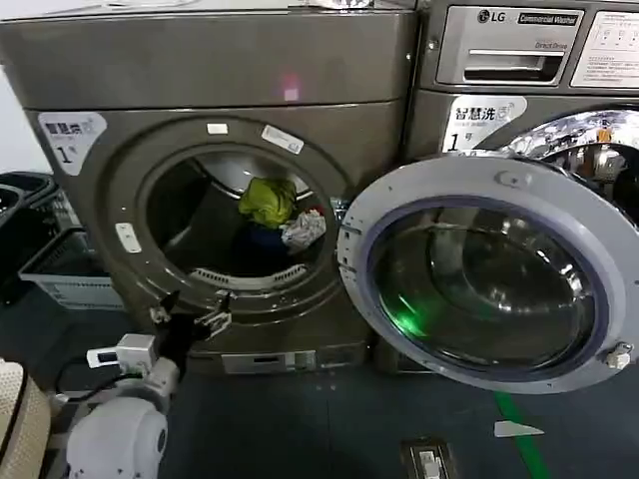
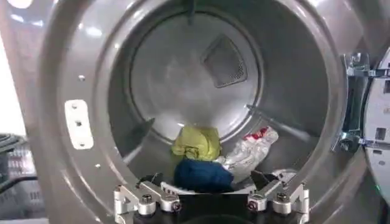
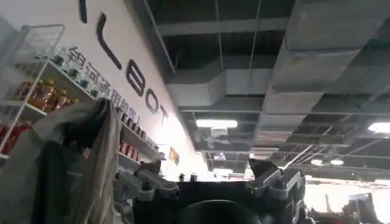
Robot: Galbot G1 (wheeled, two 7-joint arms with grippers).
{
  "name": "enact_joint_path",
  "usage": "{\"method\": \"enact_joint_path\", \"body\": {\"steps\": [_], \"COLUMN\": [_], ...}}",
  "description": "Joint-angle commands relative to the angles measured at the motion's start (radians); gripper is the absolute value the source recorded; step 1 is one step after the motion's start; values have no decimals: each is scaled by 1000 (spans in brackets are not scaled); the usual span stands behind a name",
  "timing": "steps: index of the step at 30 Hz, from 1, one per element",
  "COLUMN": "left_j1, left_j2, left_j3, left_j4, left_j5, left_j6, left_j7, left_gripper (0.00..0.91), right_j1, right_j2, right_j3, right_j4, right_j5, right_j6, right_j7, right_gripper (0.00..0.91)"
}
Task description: Grasp the clothes from the dryer.
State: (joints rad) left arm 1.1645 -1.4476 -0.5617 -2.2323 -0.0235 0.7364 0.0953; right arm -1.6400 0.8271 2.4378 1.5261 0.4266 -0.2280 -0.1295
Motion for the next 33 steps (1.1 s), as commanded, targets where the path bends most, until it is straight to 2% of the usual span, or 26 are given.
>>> {"method": "enact_joint_path", "body": {"steps": [1,33], "left_j1": [-3,-1], "left_j2": [0,-1], "left_j3": [0,0], "left_j4": [4,15], "left_j5": [1,-27], "left_j6": [49,49], "left_j7": [-1,-13], "left_gripper": [907,907], "right_j1": [-2,0], "right_j2": [1,9], "right_j3": [3,3], "right_j4": [-1,3], "right_j5": [1,2], "right_j6": [1,0], "right_j7": [0,0], "right_gripper": [907,907]}}
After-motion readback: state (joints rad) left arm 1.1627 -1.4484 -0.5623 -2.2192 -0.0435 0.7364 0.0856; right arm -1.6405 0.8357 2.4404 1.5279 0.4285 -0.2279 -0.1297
